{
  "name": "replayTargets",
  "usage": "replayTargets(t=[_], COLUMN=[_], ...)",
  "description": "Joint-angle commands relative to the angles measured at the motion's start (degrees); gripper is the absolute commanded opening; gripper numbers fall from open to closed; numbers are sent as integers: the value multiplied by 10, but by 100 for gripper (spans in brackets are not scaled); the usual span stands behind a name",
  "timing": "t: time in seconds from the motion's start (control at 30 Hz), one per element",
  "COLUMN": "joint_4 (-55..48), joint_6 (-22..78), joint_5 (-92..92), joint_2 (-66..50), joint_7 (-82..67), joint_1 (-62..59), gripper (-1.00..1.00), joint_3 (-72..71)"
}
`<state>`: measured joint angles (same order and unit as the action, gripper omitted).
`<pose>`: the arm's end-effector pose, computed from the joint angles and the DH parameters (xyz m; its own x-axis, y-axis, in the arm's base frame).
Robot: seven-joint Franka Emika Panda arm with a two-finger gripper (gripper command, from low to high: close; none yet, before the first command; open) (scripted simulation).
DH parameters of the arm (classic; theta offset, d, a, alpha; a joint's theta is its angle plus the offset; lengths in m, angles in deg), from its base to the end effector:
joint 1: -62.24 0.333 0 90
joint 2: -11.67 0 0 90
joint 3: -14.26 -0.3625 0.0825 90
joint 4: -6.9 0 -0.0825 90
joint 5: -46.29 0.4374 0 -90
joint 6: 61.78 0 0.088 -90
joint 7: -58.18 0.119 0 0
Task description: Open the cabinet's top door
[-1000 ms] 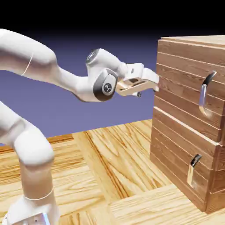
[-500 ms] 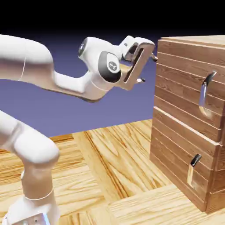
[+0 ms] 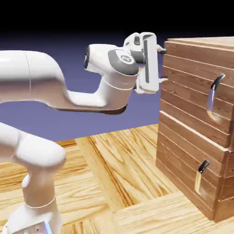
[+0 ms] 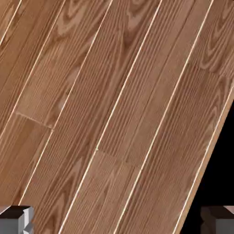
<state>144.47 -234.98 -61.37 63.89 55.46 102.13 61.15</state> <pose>0.4039 -0.0844 0.6392 -0.0327 0.9688 0.2456 0.1351 -0.2392 0.9615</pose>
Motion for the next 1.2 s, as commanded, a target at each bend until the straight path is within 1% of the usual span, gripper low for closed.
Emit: replayTargets(t=[0.0, 0.73, 0.8, 0.97, 1.0, 1.03, 1.17], joint_4=[-5, -125, -126, -203, -203, -203, -120], joint_6=[0, 4, 4, 16, 16, 16, 76], joint_5=[-25, -573, -580, -583, -583, -583, -569], joint_2=[5, 104, 105, 88, 88, 88, 66], joint_7=[-10, -240, -244, -246, -246, -246, -220], joint_1=[9, 209, 211, 309, 309, 309, 226], gripper=[0, 0, 0, 0, -100, -100, -100], joint_3=[11, 250, 253, 299, 299, 299, 252])
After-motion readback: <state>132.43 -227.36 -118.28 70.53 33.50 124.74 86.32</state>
